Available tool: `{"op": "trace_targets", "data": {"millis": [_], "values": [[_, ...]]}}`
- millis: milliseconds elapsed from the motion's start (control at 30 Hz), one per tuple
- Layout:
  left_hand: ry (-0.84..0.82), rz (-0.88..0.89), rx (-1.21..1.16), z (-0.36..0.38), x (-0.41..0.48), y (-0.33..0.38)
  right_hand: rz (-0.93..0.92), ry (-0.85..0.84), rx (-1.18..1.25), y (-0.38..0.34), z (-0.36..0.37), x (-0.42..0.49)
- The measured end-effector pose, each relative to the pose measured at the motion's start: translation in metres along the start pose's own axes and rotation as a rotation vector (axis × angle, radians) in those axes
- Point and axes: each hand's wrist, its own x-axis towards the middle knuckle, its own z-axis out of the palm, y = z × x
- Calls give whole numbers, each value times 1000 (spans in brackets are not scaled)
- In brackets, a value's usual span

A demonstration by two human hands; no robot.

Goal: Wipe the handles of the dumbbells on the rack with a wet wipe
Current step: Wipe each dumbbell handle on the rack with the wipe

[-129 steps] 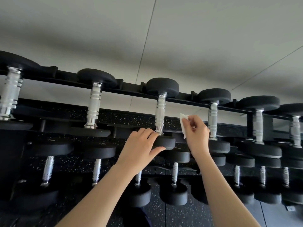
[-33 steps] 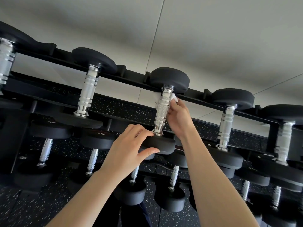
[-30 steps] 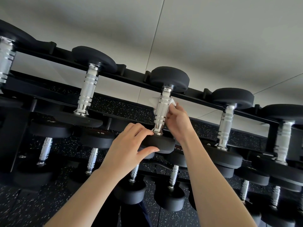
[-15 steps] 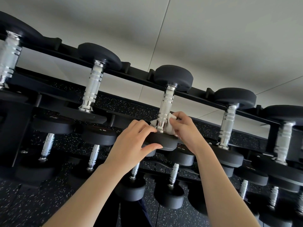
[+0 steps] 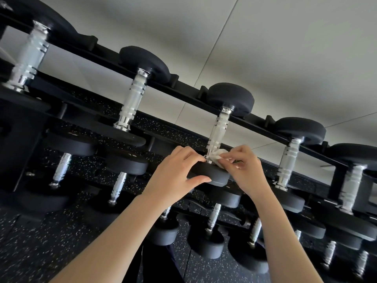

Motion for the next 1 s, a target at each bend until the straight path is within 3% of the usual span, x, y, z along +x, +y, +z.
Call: {"op": "trace_targets", "data": {"millis": [267,367,533,700,1000], "values": [[-4,-58,-106,3,-1,-1,-143,-61,-172,-18,16,17],[-3,-64,-123,3,0,-1,-184,-116,-335,-22,19,24],[4,-61,-127,3,-1,-3,-87,-208,-625,-38,19,28],[-24,-85,-164,-1,1,-4,-154,-281,-899,-54,20,34],[-38,-110,-159,-1,2,-7,-151,-245,-947,-58,26,42]]}}
